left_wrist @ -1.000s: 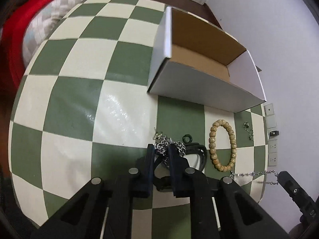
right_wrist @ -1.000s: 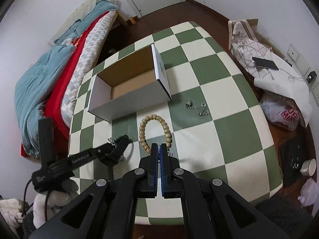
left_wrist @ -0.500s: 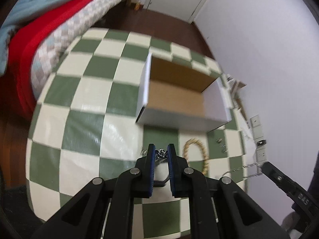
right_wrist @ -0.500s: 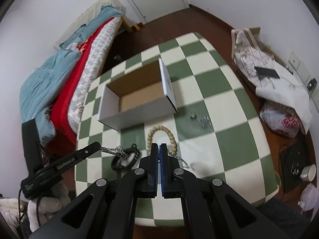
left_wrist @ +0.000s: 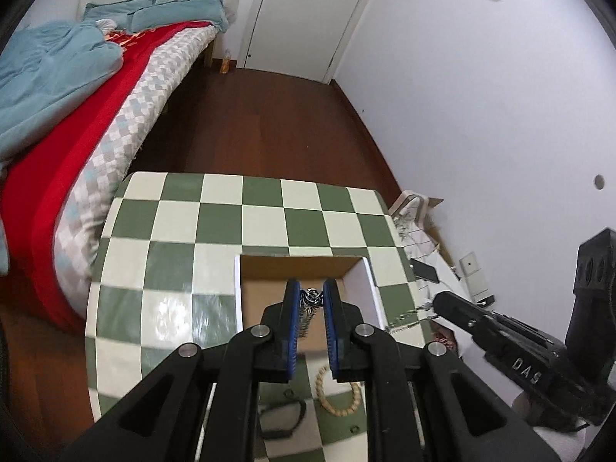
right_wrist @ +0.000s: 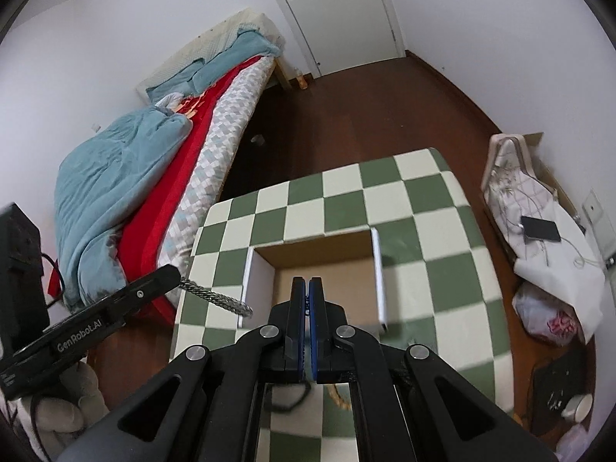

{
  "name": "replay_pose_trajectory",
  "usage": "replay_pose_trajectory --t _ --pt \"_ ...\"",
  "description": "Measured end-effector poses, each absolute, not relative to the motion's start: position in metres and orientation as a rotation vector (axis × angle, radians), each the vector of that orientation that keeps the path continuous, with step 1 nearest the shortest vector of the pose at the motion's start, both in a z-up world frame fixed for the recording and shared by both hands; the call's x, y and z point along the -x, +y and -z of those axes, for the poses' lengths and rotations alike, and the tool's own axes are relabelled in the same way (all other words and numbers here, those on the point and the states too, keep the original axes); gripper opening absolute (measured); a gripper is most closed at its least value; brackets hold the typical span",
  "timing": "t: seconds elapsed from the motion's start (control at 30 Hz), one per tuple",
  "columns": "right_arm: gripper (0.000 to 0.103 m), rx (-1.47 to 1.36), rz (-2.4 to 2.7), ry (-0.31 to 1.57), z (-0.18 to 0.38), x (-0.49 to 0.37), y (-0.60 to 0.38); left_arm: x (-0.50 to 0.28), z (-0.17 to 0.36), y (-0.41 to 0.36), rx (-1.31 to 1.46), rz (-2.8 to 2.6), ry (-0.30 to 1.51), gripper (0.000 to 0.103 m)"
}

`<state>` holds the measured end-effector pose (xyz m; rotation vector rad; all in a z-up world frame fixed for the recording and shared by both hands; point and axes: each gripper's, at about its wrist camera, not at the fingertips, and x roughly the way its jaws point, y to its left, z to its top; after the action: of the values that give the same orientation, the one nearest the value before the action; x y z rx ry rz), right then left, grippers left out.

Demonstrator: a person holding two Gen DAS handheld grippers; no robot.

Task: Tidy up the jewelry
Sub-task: 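Lower both chains into the white box and open both tools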

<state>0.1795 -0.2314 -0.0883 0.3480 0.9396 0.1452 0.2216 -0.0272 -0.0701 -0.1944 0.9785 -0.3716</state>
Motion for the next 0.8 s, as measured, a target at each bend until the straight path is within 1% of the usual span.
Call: replay_pose_trajectory --t 0.3,0.47,0.5,0.53,0.57,0.6,0.63,0.67,0.73,0.8 --pt "0.002 -0.237 -0.131 1.073 0.134 -0.251 -0.207 -0.272 0.122 -0.044 0.156 0.365 1.114 0.009" --pt "0.003 -0.264 -0.13 1.17 0.159 -0.279 -0.214 -0.29 0.136 -0.047 0.108 0.287 1.156 0.013" --pt "0.003 -0.262 -0.125 1.189 0.164 -0.282 -0.217 -0.291 0.137 -0.047 0.091 0.271 1.15 0.014" --pt "0.004 -0.253 -0.114 1.195 0.166 -0.283 -0.218 -0.292 0.137 -0.047 0.066 0.249 1.144 0.022" --pt "0.016 -0.243 -0.106 1.203 0.168 -0.284 -0.219 -0.293 0.138 -0.047 0.04 0.225 1.138 0.04" --pt "0.025 -0.234 -0.098 1.211 0.17 -0.284 -0.22 -0.291 0.137 -0.046 0.014 0.198 1.117 0.051" --pt "0.047 -0.219 -0.083 1.215 0.172 -0.283 -0.221 -0.29 0.136 -0.045 0.003 0.184 1.098 0.071" --pt "0.066 -0.199 -0.066 1.217 0.174 -0.28 -0.221 -0.288 0.136 -0.043 -0.007 0.164 1.08 0.08" --pt "0.078 -0.15 -0.032 1.221 0.176 -0.274 -0.221 -0.282 0.136 -0.038 -0.03 0.127 1.05 0.08" --pt "0.085 -0.107 0.006 1.234 0.182 -0.266 -0.22 -0.277 0.138 -0.035 -0.054 0.101 1.036 0.092"
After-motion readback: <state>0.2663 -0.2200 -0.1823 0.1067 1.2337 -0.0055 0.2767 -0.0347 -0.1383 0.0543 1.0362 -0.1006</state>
